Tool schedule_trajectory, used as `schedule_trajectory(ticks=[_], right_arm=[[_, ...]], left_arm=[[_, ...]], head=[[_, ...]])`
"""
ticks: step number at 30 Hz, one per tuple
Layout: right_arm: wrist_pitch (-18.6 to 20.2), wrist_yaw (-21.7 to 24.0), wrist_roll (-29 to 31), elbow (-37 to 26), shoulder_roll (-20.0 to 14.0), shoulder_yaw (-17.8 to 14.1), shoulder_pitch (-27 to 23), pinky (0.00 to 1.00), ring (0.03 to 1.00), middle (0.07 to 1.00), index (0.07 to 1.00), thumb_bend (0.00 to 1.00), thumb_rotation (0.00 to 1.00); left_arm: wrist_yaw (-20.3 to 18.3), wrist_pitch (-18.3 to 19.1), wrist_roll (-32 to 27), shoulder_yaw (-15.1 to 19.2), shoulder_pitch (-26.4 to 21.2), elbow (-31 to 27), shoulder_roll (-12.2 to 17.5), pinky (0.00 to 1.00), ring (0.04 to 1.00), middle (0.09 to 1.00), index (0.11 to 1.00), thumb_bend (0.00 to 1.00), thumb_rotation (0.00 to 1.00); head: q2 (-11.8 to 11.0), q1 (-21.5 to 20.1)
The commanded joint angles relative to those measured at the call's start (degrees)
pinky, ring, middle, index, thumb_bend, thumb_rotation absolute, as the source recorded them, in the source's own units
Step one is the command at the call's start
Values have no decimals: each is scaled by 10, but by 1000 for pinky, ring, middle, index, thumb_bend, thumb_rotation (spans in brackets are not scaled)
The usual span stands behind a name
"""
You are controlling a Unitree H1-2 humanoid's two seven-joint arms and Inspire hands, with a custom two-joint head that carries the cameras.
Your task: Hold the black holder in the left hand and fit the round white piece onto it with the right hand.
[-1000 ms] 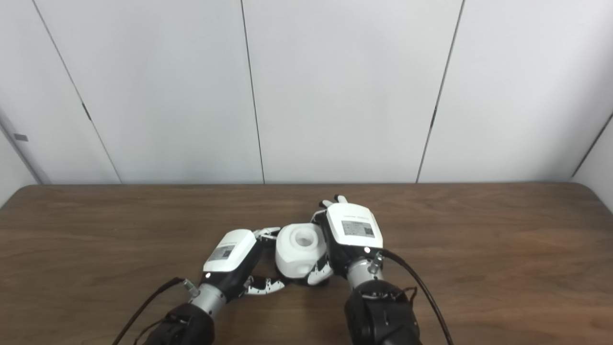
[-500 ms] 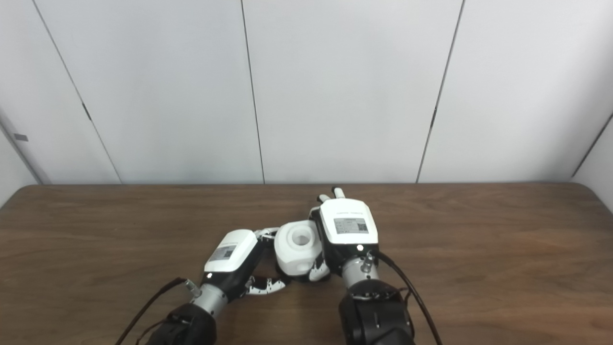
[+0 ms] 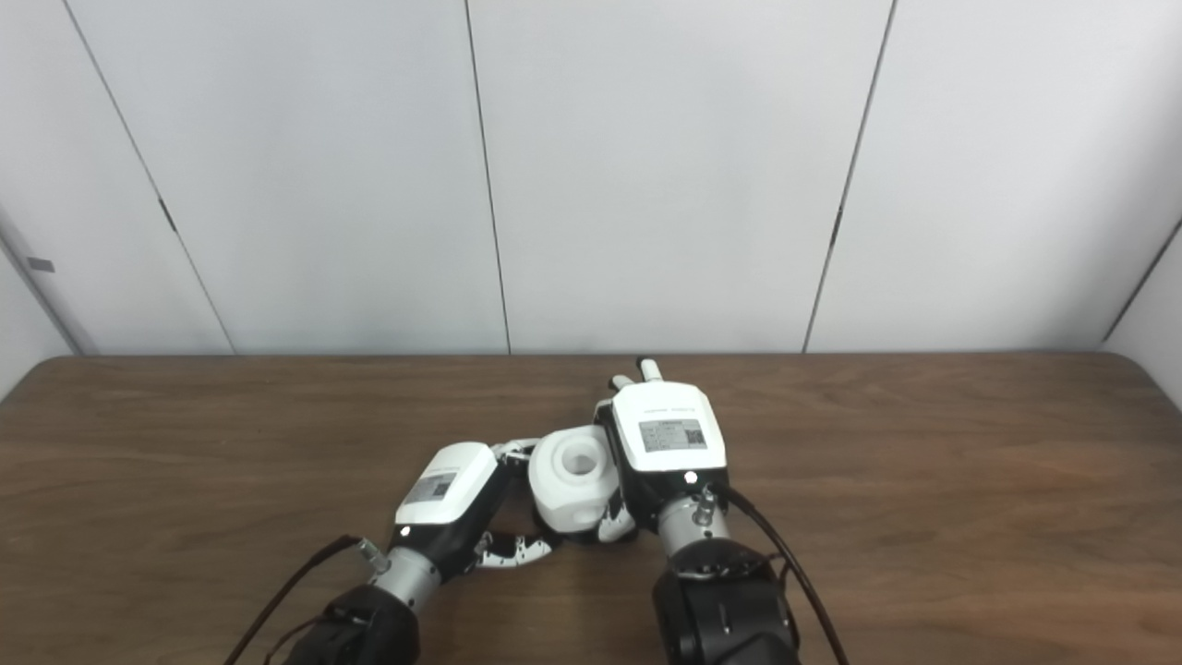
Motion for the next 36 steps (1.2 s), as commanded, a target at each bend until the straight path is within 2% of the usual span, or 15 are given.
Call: schedule_trajectory(ticks=[1, 15, 27, 28, 30, 36], right_arm=[[-15, -13, 3, -3, 4, -1, -12, 638, 962, 871, 486, 522, 134], [-18, -11, 16, -4, 5, -4, -12, 641, 965, 891, 488, 520, 140], [-18, 10, 20, -12, 4, -6, -15, 649, 964, 910, 494, 517, 163], [-18, 12, 21, -12, 4, -6, -15, 652, 965, 913, 578, 682, 276], [-18, 14, 21, -13, 5, -7, -15, 660, 966, 916, 629, 779, 351], [-19, 19, 23, -15, 7, -9, -15, 669, 967, 918, 655, 835, 368]], left_arm=[[15, -10, 2, -2, -15, -7, -5, 803, 826, 855, 482, 517, 48], [22, -14, 0, 0, -15, -3, -3, 805, 828, 852, 481, 517, 47], [25, -13, 4, -1, -16, -1, -3, 797, 824, 852, 482, 517, 47], [25, -12, 4, -1, -16, -1, -3, 797, 825, 852, 482, 517, 47], [24, -11, 3, -1, -16, -1, -3, 797, 825, 852, 482, 517, 47], [28, -14, 0, -2, -16, 0, -2, 796, 824, 850, 482, 517, 47]], head=[[0, 0], [-4, -3], [-5, -4], [-5, -4], [-5, -4], [-6, -5]])
